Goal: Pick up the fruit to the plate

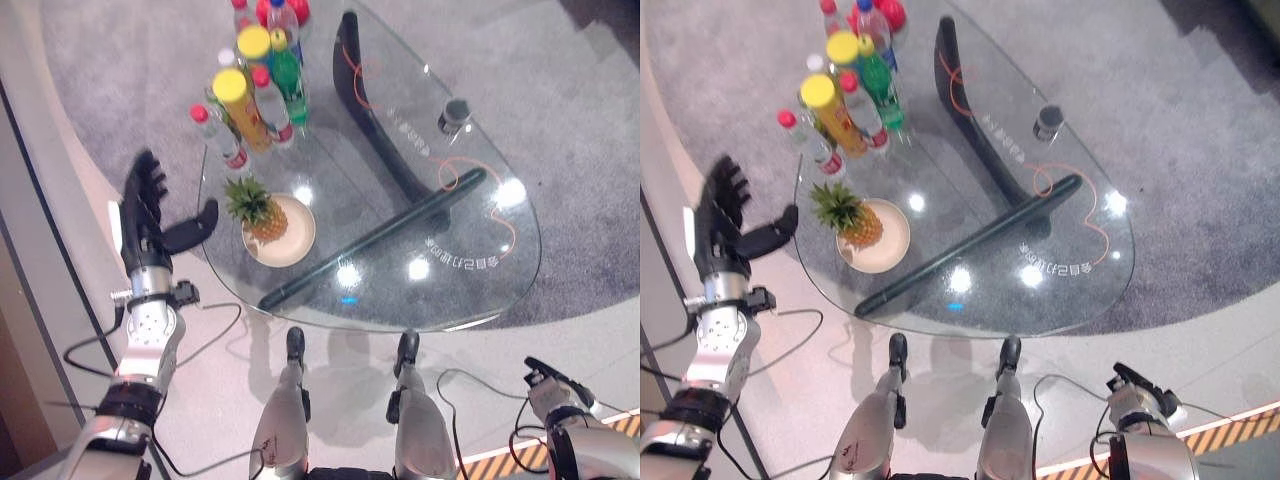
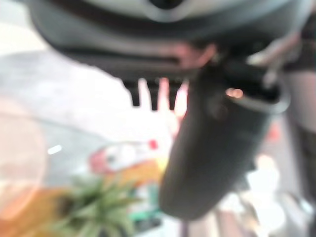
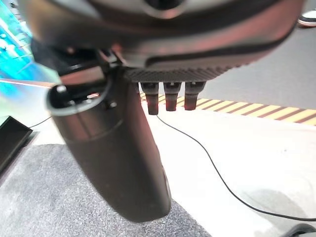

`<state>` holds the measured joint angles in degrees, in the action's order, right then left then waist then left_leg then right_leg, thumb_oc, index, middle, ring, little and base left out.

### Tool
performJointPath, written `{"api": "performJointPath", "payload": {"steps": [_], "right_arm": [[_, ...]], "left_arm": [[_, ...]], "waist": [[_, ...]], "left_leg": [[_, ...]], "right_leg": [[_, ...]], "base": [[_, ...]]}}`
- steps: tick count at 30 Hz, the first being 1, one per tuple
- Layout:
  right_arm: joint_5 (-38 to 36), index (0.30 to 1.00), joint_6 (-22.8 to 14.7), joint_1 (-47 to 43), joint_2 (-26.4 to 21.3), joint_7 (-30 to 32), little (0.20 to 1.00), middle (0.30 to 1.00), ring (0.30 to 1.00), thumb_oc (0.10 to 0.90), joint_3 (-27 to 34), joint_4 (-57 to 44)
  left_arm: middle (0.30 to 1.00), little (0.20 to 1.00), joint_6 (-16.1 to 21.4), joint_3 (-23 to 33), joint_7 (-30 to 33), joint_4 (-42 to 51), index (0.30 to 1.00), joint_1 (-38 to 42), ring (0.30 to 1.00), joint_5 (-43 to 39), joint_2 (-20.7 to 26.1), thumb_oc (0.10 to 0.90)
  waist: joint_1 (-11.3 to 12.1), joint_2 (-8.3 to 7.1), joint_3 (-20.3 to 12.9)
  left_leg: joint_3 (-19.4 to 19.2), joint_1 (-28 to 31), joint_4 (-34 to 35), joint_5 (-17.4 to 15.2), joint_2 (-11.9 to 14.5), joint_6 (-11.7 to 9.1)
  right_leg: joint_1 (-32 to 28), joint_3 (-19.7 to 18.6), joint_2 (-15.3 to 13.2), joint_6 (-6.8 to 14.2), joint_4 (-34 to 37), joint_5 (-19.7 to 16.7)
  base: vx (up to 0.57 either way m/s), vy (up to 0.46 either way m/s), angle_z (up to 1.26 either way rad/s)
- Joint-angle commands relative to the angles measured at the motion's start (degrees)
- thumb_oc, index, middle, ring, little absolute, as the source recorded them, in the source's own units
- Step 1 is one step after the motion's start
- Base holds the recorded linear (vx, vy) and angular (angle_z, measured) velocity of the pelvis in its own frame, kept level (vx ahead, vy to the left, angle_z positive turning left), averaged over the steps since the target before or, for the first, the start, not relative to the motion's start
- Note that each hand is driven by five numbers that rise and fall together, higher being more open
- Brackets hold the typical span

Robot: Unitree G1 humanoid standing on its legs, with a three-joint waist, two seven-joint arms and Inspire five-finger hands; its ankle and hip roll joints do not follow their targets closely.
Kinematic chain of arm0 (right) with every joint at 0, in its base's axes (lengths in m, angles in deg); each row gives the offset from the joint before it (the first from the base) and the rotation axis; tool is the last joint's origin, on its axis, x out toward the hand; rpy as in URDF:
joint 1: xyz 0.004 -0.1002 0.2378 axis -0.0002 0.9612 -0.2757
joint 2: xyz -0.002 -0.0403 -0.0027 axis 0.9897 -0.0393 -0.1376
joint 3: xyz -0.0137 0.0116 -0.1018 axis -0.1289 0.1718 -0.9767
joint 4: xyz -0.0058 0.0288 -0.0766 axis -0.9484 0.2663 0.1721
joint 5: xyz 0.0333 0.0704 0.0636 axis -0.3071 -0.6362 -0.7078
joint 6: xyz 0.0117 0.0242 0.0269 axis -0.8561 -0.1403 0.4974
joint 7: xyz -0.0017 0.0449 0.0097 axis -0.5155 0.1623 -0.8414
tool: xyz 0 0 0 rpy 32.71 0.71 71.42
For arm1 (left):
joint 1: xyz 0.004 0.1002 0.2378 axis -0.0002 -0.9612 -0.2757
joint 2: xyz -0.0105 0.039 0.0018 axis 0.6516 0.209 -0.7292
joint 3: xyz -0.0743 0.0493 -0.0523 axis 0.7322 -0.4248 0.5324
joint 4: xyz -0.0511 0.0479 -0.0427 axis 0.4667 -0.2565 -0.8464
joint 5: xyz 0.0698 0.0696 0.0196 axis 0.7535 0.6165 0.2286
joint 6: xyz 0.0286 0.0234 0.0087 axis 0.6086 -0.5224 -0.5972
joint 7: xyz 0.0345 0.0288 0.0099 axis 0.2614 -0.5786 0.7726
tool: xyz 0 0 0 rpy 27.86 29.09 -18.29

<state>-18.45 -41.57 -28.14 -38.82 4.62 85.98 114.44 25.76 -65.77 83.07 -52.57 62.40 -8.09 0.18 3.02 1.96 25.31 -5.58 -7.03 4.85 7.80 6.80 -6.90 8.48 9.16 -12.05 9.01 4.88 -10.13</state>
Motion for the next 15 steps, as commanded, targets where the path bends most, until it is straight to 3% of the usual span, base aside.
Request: {"api": "performJointPath", "payload": {"steps": [1,3,6,7,15], "right_arm": [[3.2,0.9,0.6,7.0,-2.3,-2.2,0.9,0.9,0.9,0.8,0.1,1.1],[4.8,0.9,4.4,8.9,-2.2,-7.0,0.9,0.9,0.9,0.8,0.2,2.2],[7.8,0.9,6.5,10.5,-2.3,-9.9,0.9,0.9,0.9,0.8,-0.2,4.0],[11.9,0.9,8.2,12.4,-1.8,-13.8,0.9,0.9,0.9,0.8,-0.4,5.1],[18.8,0.9,13.5,14.9,1.7,-23.7,0.9,0.9,0.9,0.8,-3.5,8.6]], "left_arm": [[0.9,0.9,1.3,3.4,-6.0,-5.1,0.9,-1.1,0.9,-1.3,-0.5,0.8],[0.9,0.9,-1.7,3.2,-7.5,-11.2,0.9,-3.6,0.9,1.9,-1.1,0.8],[0.9,0.9,-3.6,3.6,-9.8,-18.4,0.9,-5.1,0.9,3.9,-1.9,0.8],[0.9,0.9,-6.0,4.3,-12.7,-23.7,0.9,-6.7,0.9,4.6,-3.0,0.8],[0.9,0.9,-12.1,4.0,-18.3,-41.5,0.9,-9.7,0.9,12.3,-6.5,0.8]], "waist": [[0.0,-1.72,-9.2],[-0.2,-1.68,-11.9],[-0.6,-1.66,-14.5],[-1.0,-1.6,-16.8],[-2.3,-1.57,-19.8]], "left_leg": [[-0.9,-0.2,-4.1,-5.8,-0.7,0.2],[-1.5,2.2,-3.8,-6.0,-0.4,0.3],[-2.1,4.9,-3.2,-6.1,0.1,0.4],[-2.5,7.1,-2.6,-6.3,0.3,0.5],[-2.2,11.7,-0.8,-6.9,0.8,0.6]], "right_leg": [[-2.1,0.8,-1.3,1.6,-2.2,3.9],[-4.2,1.0,-1.4,1.7,-1.6,3.7],[-6.3,0.8,-1.2,1.7,-1.3,3.7],[-7.9,0.5,-1.0,1.8,-0.8,3.8],[-11.6,-0.5,-0.2,1.5,-1.2,5.5]], "base": [[0.19,0.015,-0.03],[0.24,0.028,-0.04],[0.21,0.034,-0.06],[0.28,0.053,-0.03],[0.1,0.032,-0.01]]}}
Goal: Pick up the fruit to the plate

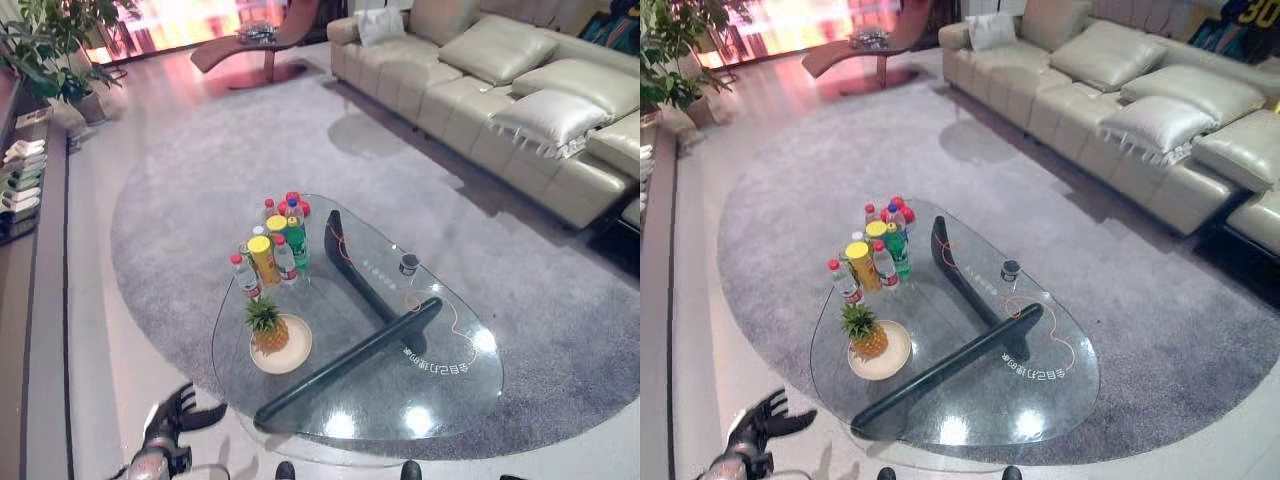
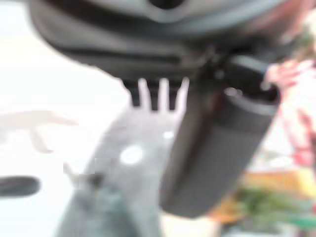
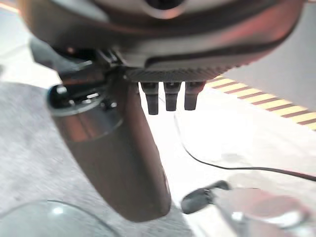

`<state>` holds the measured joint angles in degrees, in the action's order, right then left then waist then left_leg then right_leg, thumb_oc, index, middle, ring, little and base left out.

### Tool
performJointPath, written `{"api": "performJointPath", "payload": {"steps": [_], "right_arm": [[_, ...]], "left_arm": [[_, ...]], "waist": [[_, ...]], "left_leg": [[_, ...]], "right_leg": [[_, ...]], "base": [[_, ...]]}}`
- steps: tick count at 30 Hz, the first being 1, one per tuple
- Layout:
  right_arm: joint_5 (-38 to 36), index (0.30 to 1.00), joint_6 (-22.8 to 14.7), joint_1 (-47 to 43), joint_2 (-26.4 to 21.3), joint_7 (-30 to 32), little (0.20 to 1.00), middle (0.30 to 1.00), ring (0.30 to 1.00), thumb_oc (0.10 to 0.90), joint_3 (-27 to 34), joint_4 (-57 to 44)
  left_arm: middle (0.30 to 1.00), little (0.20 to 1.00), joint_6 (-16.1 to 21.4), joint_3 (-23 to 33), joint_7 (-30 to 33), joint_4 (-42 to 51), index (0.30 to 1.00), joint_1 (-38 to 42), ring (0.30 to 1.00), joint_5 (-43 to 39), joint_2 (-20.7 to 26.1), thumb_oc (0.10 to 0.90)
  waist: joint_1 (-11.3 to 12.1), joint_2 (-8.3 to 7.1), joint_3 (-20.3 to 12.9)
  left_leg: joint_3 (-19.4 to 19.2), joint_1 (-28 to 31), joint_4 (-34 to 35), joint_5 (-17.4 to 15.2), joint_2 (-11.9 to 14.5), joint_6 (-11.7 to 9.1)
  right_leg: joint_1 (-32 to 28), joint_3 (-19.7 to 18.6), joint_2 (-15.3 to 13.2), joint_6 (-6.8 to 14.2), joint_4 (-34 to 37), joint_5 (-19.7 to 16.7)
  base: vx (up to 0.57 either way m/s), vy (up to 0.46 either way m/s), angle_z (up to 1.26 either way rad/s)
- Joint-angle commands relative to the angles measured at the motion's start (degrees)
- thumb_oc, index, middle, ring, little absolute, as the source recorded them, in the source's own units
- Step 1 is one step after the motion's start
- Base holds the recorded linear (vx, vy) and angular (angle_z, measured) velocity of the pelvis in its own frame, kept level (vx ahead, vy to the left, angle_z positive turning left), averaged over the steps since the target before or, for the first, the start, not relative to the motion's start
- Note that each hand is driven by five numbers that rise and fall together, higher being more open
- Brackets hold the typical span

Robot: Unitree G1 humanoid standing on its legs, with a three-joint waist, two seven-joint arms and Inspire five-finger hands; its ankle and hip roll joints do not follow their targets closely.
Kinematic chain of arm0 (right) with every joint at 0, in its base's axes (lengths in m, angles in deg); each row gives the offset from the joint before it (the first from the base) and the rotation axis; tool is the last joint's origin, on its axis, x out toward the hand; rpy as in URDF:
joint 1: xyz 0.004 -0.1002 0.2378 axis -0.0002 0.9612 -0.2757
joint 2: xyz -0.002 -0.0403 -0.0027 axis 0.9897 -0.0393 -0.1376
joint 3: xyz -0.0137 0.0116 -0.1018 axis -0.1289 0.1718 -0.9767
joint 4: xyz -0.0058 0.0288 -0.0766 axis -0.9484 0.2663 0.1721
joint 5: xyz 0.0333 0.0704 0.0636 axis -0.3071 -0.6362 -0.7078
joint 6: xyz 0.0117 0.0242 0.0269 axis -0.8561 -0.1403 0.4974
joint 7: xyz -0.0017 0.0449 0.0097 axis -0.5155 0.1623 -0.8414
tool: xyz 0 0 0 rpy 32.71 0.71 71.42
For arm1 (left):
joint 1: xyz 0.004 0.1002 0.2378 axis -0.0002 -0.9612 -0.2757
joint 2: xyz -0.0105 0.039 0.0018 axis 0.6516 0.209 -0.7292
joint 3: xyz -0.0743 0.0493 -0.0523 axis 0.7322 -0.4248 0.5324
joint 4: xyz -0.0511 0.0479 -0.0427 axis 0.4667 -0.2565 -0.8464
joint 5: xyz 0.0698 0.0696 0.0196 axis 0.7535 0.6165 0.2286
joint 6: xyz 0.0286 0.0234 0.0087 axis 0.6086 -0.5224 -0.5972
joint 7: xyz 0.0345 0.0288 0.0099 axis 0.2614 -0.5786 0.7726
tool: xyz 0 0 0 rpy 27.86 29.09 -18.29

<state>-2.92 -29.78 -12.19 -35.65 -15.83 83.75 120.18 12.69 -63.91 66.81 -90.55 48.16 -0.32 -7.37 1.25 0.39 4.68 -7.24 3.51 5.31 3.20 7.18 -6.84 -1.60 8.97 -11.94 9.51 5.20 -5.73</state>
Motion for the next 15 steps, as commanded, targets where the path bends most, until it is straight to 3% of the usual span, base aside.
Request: {"api": "performJointPath", "payload": {"steps": [1,8,15], "right_arm": [[3.5,0.9,1.8,-1.0,-1.3,-3.5,0.9,0.9,0.9,0.8,-1.4,2.9],[14.5,0.9,2.7,-0.4,1.7,-6.9,0.9,0.9,0.9,0.8,-5.8,3.8],[17.2,0.9,3.8,-0.7,4.2,-7.4,0.9,0.9,0.9,0.8,-8.8,2.3]], "left_arm": [[0.9,0.9,1.0,2.0,-2.1,-4.3,0.9,4.4,0.9,5.1,0.9,0.8],[0.9,0.9,-5.9,-1.2,-4.3,-10.2,0.9,3.2,0.9,11.1,-1.7,0.8],[0.9,0.9,-8.2,-2.2,-5.8,-11.4,0.9,3.6,0.9,11.3,-3.4,0.8]], "waist": [[-0.6,0.0,0.7],[-1.2,0.05,0.0],[-1.3,0.06,-0.1]], "left_leg": [[-0.5,1.3,-1.2,-2.3,0.5,0.6],[-0.7,3.2,-0.7,-3.1,0.8,0.4],[-1.3,3.5,-0.4,-3.3,1.0,0.4]], "right_leg": [[-1.6,-0.3,-0.3,1.0,-1.5,1.2],[-3.4,-0.1,0.0,0.9,-0.7,1.8],[-3.4,0.3,0.0,0.9,-0.2,1.8]], "base": [[0.05,0.026,-0.01],[0.03,0.032,-0.01],[0.0,0.0,0.0]]}}
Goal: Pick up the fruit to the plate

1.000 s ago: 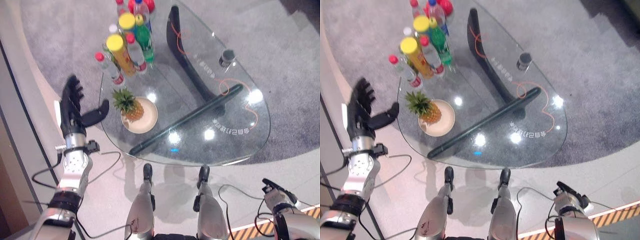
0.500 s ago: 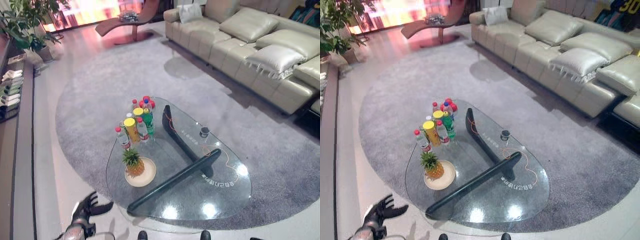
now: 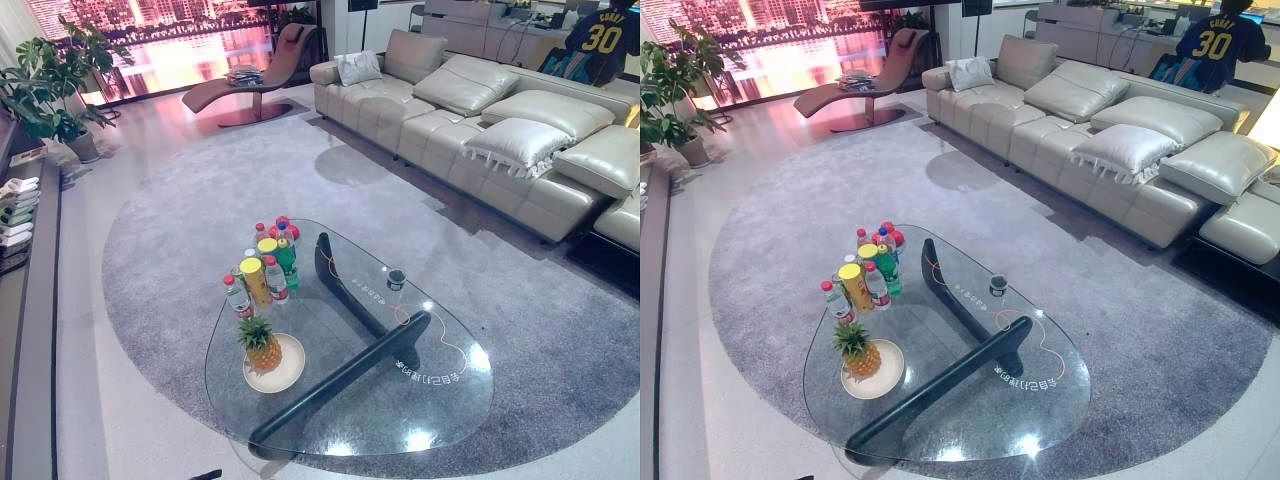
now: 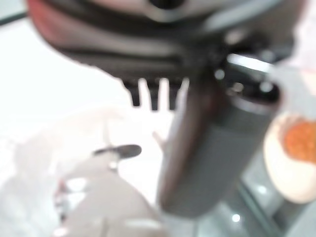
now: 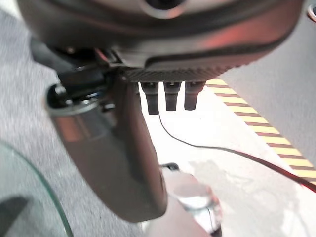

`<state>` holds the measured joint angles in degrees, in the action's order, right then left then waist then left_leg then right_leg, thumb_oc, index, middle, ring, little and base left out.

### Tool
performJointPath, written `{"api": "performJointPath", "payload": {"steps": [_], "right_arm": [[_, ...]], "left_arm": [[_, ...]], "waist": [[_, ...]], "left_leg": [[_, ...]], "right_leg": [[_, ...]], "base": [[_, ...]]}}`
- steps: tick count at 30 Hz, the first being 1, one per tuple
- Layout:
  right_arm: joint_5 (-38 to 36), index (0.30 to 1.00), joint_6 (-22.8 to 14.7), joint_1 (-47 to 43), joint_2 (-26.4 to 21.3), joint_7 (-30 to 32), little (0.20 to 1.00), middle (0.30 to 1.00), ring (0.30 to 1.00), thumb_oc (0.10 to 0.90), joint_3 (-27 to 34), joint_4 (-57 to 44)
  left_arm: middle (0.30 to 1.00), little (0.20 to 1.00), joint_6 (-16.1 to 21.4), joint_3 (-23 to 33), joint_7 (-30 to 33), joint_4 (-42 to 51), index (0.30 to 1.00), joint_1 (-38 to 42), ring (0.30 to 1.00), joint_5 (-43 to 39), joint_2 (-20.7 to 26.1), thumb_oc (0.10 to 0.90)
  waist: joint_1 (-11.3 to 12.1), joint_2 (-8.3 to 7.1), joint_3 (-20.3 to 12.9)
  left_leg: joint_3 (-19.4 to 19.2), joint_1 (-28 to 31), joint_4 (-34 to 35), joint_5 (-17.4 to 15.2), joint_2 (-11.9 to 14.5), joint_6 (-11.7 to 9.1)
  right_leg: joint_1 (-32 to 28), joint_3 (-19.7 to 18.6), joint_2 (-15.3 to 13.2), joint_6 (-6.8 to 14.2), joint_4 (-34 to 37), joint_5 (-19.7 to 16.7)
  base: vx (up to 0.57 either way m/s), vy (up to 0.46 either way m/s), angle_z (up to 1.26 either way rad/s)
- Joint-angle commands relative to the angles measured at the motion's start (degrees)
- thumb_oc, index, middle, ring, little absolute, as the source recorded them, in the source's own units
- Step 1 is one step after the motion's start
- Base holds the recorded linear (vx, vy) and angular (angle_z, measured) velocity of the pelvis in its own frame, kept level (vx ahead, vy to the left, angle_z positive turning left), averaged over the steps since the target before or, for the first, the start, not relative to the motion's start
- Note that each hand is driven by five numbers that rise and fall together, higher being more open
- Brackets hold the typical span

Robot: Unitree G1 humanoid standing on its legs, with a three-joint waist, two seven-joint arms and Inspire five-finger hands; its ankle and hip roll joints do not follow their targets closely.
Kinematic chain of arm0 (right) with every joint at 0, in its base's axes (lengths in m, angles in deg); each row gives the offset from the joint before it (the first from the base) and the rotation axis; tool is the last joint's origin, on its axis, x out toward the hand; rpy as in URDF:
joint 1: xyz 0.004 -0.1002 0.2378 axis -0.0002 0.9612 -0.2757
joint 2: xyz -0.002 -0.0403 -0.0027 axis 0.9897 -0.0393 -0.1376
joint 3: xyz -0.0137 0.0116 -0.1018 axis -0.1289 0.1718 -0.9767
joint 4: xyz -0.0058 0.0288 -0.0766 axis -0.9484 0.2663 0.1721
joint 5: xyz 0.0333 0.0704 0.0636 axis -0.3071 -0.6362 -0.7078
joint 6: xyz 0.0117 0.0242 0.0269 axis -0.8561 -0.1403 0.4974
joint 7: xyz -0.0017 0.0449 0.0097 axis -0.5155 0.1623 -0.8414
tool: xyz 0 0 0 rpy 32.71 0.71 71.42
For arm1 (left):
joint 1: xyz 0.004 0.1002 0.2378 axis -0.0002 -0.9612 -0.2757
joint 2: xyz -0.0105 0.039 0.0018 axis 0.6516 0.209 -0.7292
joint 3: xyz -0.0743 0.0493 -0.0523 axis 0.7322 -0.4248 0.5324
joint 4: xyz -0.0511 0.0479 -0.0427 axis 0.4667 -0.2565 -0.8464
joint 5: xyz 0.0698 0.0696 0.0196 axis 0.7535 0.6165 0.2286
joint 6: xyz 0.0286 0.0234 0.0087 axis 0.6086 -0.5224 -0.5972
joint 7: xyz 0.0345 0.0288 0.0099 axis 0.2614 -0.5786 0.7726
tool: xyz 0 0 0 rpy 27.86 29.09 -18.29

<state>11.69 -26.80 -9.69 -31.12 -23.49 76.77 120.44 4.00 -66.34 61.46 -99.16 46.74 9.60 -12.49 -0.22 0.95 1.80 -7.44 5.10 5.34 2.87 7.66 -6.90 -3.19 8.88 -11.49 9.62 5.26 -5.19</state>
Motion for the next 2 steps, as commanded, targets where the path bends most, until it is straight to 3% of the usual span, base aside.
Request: {"api": "performJointPath", "payload": {"steps": [1,2], "right_arm": [[2.6,0.9,0.9,-3.2,-0.2,0.4,0.9,0.9,0.9,0.8,-1.9,1.8],[2.5,0.9,1.0,-3.3,0.0,0.5,0.9,0.9,0.9,0.8,-2.2,1.6]], "left_arm": [[0.9,0.9,0.4,0.2,-0.6,-2.8,0.9,5.0,0.9,1.5,1.6,0.8],[0.9,0.9,0.4,0.1,-0.7,-2.8,0.9,5.0,0.9,1.7,1.5,0.8]], "waist": [[0.1,-0.51,2.8],[0.1,-0.53,2.7]], "left_leg": [[-1.2,1.9,-0.4,-2.9,0.6,0.4],[-1.2,1.9,-0.4,-3.0,0.6,0.4]], "right_leg": [[-1.8,0.4,-0.4,0.8,-0.3,1.2],[-1.8,0.4,-0.4,0.8,-0.3,1.3]], "base": [[0.0,0.0,0.0],[0.0,0.0,0.0]]}}
